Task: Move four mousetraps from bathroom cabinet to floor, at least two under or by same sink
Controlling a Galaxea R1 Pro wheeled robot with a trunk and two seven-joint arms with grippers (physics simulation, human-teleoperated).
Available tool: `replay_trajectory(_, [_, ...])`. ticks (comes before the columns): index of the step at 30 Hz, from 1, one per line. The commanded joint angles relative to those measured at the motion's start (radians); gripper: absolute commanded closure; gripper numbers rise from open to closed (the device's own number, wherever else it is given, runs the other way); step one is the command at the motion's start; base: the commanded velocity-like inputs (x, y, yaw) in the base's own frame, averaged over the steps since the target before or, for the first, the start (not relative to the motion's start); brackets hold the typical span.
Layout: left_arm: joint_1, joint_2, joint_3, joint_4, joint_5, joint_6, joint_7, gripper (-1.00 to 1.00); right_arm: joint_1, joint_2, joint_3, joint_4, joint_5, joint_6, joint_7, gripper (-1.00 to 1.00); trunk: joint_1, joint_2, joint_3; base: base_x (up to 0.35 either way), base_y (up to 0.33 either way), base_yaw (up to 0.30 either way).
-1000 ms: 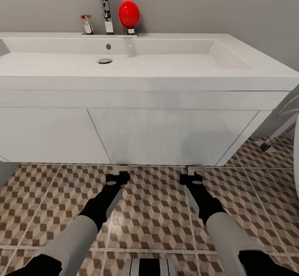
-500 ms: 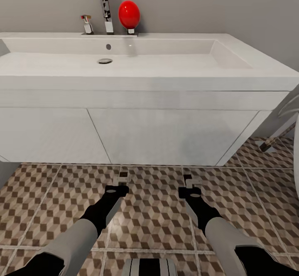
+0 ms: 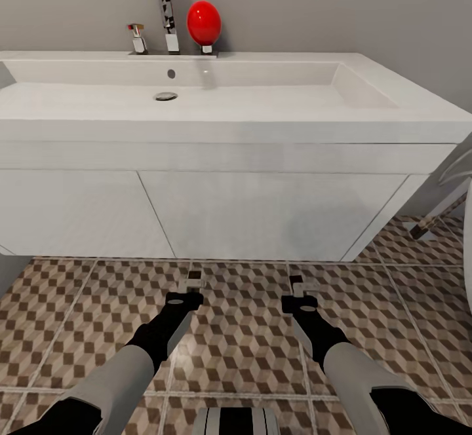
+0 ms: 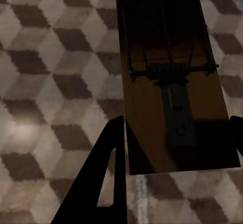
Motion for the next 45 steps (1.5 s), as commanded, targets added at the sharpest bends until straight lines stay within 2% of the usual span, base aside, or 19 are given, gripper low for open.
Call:
replay_trajectory(1, [0.000, 0.001, -0.009, -0.002, 0.008, 0.005, 0.011, 1.00, 0.000, 0.001, -0.002, -0.002, 0.007, 0.007, -0.003, 1.00, 0.000, 0.000, -0.001, 0.000, 0.000, 0.000])
replay_trajectory(14, [0.000, -0.003, -0.011, -0.013, 0.005, 0.000, 0.025, 1.00, 0.000, 0.000, -0.003, -0.002, 0.008, 0.006, -0.003, 1.00, 0.000, 0.000, -0.001, 0.000, 0.000, 0.000])
replay_trajectory(40, [0.000, -0.003, -0.011, -0.019, 0.000, -0.004, 0.025, 1.00, 0.000, -0.001, -0.002, -0.003, 0.008, 0.006, -0.003, 1.00, 0.012, -0.006, -0.101, 0.000, 0.000, 0.000])
replay_trajectory(45, [0.000, -0.003, -0.011, -0.020, 0.000, -0.004, 0.025, 1.00, 0.000, -0.001, -0.002, -0.003, 0.008, 0.006, -0.003, 1.00, 0.012, -0.006, -0.101, 0.000, 0.000, 0.000])
